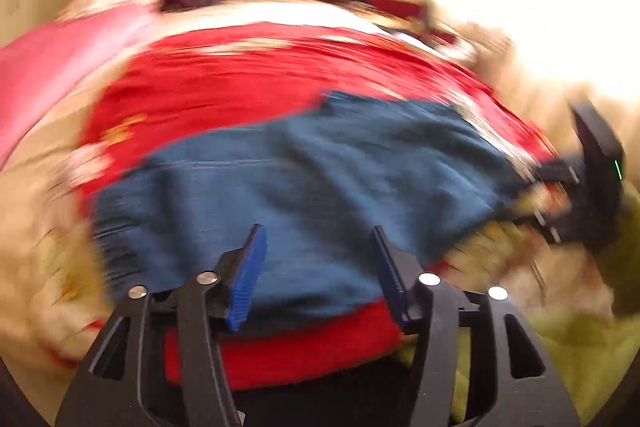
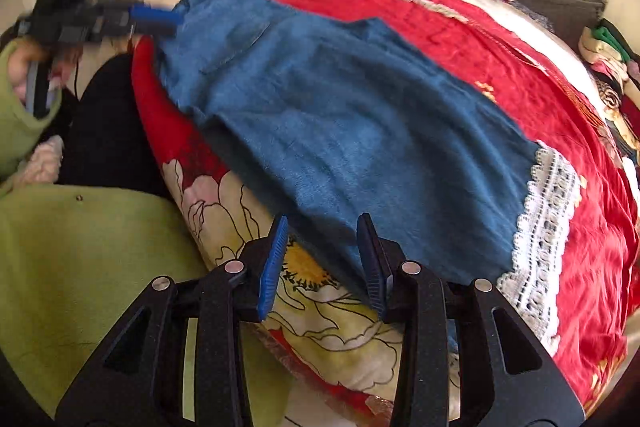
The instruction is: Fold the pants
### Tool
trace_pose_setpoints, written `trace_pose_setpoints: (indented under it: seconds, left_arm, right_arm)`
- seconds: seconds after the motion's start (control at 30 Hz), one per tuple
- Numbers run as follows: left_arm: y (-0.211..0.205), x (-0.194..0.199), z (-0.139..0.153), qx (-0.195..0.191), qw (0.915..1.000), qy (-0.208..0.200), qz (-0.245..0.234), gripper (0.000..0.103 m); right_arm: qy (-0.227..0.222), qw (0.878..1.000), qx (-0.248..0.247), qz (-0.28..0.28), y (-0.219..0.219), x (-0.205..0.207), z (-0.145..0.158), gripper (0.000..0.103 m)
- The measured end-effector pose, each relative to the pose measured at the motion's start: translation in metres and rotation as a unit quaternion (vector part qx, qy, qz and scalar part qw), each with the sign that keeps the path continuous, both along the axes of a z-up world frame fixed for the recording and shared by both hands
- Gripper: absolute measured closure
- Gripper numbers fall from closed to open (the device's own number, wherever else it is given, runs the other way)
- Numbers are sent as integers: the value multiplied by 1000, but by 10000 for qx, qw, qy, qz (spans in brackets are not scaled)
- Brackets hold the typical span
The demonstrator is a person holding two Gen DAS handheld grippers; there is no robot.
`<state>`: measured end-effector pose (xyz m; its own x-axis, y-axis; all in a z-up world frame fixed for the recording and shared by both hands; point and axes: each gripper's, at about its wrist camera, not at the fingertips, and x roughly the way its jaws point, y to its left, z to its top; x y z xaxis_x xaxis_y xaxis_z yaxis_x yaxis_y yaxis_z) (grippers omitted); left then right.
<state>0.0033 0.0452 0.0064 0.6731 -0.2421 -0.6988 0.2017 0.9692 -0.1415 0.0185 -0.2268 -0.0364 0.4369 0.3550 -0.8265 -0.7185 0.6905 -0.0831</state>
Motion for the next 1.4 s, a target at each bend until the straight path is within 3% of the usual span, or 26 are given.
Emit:
trace_pose_setpoints:
  seconds: [0.1,0.2,0.27,0.33,0.37,0.4,0.43,0.5,0.67,0.73,0.8,0.93,1.07,1.17,1.3,1.4]
  left_arm:
    - [33,2,-1,31,9970,98,767,46]
    - [54,6,-8,149,9916,249,1262,30]
    - [63,11,-18,180,9879,416,1482,29]
    - [67,17,-27,-51,9885,496,1430,34]
    - [68,20,-32,-225,9891,498,1367,42]
    - [70,22,-36,-341,9881,494,1415,59]
    - [72,23,-36,-433,9871,458,1471,60]
    - [83,19,-29,-663,9852,269,1560,61]
    - [91,20,-29,-580,9841,297,1655,61]
    - [90,25,-36,-509,9838,363,1681,56]
    - [92,21,-33,-631,9820,307,1756,52]
    - [89,8,-7,-316,9817,-143,1874,48]
    - [63,-1,26,-71,9857,-581,1578,45]
    - [28,7,30,-74,9943,-540,916,40]
    - [-14,38,-4,-55,9998,99,162,40]
    - [-21,60,-41,242,9974,667,123,34]
  right_arm:
    - [-21,9998,-198,57,4,3,-6,74]
    - [117,9998,-147,-83,2,9,-12,74]
    - [182,9997,-116,-102,2,10,-15,77]
    - [214,9997,-121,-60,4,10,-18,85]
    - [237,9997,-98,-22,4,10,-18,89]
    - [259,9996,-76,12,6,10,-18,96]
    - [278,9996,-62,45,6,9,-17,101]
    - [306,9994,-85,136,6,6,-14,103]
    - [499,9983,-105,289,9,-1,-25,103]
    - [610,9978,-74,240,9,-1,-29,103]
    - [661,9976,101,192,3,-1,-21,103]
    - [399,9980,475,86,-12,-4,6,100]
    - [178,9967,717,-337,-27,8,19,89]
    - [282,9948,714,-666,-35,23,13,80]
    - [650,9931,366,-910,-37,31,-14,71]
    - [662,9930,409,-892,-40,28,-18,68]
